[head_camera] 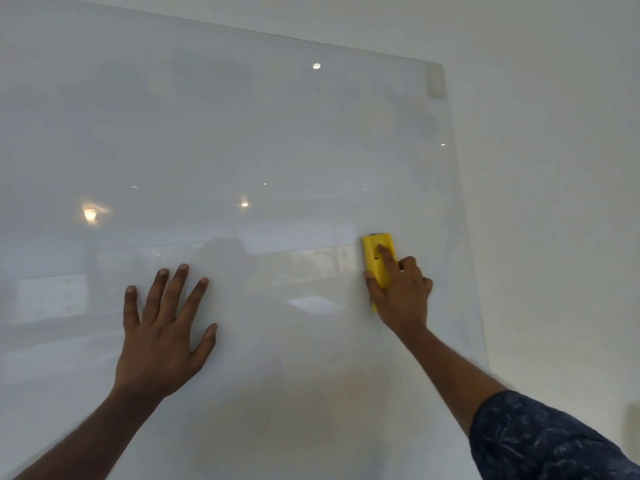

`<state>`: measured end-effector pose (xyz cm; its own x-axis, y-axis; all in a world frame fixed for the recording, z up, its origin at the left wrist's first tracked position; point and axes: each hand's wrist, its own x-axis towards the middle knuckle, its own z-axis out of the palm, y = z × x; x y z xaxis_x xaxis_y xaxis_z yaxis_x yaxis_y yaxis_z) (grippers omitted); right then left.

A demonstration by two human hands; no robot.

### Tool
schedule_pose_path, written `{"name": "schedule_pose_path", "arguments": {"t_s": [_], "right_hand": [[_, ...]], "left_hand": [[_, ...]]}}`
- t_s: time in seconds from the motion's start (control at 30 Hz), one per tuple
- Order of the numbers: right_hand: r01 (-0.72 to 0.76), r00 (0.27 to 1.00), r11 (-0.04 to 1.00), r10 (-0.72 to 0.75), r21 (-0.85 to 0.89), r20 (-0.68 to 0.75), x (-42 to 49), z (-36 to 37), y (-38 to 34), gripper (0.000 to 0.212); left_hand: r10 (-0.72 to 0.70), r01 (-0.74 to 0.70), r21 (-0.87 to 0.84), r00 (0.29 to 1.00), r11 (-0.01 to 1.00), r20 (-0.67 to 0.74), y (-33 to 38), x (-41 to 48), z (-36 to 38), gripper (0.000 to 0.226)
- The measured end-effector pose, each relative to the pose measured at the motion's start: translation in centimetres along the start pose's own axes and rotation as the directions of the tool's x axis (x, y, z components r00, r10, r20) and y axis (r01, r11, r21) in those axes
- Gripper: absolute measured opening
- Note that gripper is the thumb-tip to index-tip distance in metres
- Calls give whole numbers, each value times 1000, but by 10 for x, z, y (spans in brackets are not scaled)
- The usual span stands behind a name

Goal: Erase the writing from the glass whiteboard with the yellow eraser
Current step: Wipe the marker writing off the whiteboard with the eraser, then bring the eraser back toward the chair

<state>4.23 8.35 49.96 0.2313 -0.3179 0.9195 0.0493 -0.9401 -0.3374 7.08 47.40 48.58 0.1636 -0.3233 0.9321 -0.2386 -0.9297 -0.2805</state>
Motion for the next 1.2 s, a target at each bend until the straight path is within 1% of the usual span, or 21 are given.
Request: {"name": "schedule_pose_path", "arguments": {"t_s": [0.07, 0.17, 0.33, 0.43, 0.6, 0.7, 0.9, 1.07, 1.2], "right_hand": [[-80, 997, 996, 80, 31, 9, -2, 1, 23, 56], [-103, 995, 994, 102, 40, 17, -14, 4, 47, 57], [-82, 995, 996, 79, 33, 65, -25, 5, 58, 60], [-59, 990, 998, 53, 37, 130, -34, 0, 60, 62], [11, 967, 995, -35, 95, 253, -48, -11, 65, 64], [20, 946, 996, -47, 86, 320, -64, -22, 69, 63], [-38, 882, 998, 7, 56, 472, -119, -42, 88, 73], [-114, 814, 993, 92, 2, 574, -179, -63, 123, 77], [-150, 746, 986, 160, -71, 647, -227, -81, 156, 77]], "left_hand": [[-15, 15, -1, 1000, 1000, 0, 4, 2, 1, 75], [-15, 15, -13, 1000, 1000, 0, 16, 8, 4, 74], [44, -43, -62, 999, 997, 18, 46, 17, 7, 73], [81, -77, -93, 996, 993, 47, 71, 13, 10, 73], [149, -127, -176, 981, 976, 121, 102, -7, 18, 73], [189, -148, -239, 969, 960, 159, 122, -27, 20, 72], [280, -177, -366, 927, 913, 248, 174, -68, 20, 69], [322, -121, -488, 879, 864, 353, 226, -113, 24, 69], [373, -73, -553, 810, 830, 452, 264, -151, 26, 71]]}}
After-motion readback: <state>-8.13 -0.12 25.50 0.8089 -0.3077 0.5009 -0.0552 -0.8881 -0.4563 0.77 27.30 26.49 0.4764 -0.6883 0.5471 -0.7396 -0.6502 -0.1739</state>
